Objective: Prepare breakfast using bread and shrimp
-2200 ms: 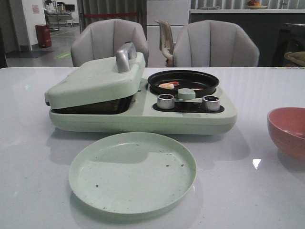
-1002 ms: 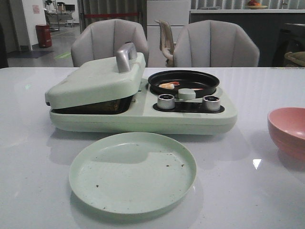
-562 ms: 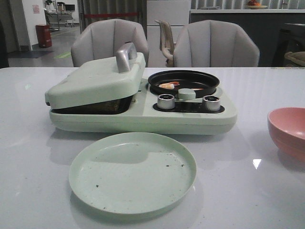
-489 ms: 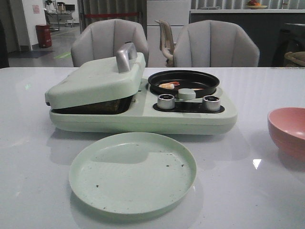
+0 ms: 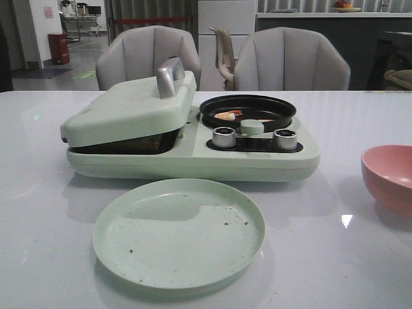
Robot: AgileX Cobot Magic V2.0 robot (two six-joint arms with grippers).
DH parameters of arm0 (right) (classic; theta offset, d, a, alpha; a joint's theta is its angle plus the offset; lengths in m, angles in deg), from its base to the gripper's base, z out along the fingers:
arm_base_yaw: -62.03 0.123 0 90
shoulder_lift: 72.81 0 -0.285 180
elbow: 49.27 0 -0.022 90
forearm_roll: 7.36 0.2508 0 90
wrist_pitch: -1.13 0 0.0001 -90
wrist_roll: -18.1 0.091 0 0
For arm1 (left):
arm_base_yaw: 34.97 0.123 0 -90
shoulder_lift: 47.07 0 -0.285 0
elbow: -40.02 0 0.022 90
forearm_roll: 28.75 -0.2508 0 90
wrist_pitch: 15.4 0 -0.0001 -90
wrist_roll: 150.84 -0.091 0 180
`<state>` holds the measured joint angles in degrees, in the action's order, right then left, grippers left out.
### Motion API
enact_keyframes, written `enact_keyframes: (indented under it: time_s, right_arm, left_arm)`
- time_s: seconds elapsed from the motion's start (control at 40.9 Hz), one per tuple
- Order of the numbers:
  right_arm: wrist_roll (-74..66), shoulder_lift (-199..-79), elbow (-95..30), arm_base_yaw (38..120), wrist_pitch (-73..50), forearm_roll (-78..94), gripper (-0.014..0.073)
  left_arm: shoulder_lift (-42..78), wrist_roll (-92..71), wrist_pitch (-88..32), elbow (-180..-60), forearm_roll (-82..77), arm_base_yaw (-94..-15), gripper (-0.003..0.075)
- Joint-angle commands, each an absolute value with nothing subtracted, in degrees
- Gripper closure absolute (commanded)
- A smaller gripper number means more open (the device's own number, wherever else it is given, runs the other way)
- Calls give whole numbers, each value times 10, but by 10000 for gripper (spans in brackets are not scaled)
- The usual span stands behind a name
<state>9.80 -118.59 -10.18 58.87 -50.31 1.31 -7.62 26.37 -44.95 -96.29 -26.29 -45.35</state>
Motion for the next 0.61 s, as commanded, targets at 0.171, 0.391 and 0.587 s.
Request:
enact_keyframes:
  time_s: [0.171, 0.391, 0.587]
  right_arm:
    - [98, -1186, -117, 588, -473, 19, 549]
    - [98, -1186, -117, 588, -473, 19, 549]
    - [98, -1186, -117, 588, -473, 19, 549]
  left_arm:
    - [-249, 264, -255, -792, -259, -390, 619]
    - [-348, 264, -169, -695, -259, -387, 619]
    - [-410, 265, -144, -630, -263, -385, 619]
